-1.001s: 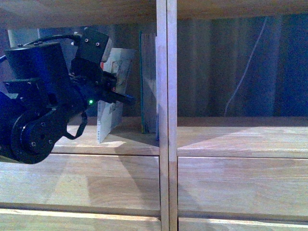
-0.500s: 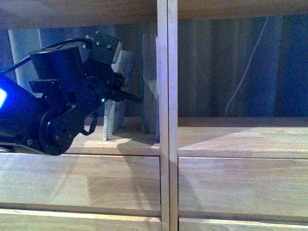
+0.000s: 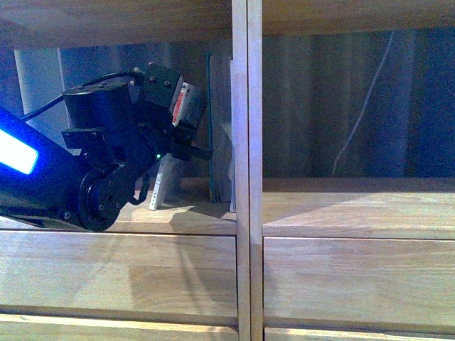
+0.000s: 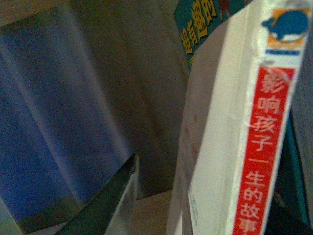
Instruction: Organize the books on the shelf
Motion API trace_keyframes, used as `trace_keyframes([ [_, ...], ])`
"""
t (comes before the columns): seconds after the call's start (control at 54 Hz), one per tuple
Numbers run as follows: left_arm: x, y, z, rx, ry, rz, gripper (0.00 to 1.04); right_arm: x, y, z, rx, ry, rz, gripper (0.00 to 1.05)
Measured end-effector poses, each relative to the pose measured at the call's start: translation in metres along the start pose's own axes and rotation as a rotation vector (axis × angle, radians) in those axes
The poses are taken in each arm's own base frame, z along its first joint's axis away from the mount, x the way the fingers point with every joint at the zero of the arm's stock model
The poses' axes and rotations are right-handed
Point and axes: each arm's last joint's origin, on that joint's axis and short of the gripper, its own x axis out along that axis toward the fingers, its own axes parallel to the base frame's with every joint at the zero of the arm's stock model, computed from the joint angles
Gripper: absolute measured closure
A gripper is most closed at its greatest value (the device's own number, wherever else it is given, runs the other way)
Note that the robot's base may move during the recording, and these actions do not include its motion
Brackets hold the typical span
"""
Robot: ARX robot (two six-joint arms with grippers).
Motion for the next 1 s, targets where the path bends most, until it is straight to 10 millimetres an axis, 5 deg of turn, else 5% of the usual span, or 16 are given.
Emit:
trace_keyframes([
  [0.334, -0.016, -0.013, -0.017, -0.018, 0.048, -0.035, 0.06, 0.0, 0.0, 0.0, 0.0, 0.0, 0.0, 0.07],
  [0.519, -0.028, -0.014, -0.016, -0.048, 0.078, -0.054, 0.07, 0.0, 0.0, 0.0, 0.0, 0.0, 0.0, 0.07],
  [0.741, -0.063, -0.006, 0.01, -0.119, 0.088, -0.076, 0.07, 0.0, 0.0, 0.0, 0.0, 0.0, 0.0, 0.07],
  [1.001, -0.141, 0.012, 0.043, -0.227, 0.138, -0.092, 0.07, 0.0, 0.0, 0.0, 0.0, 0.0, 0.0, 0.07],
])
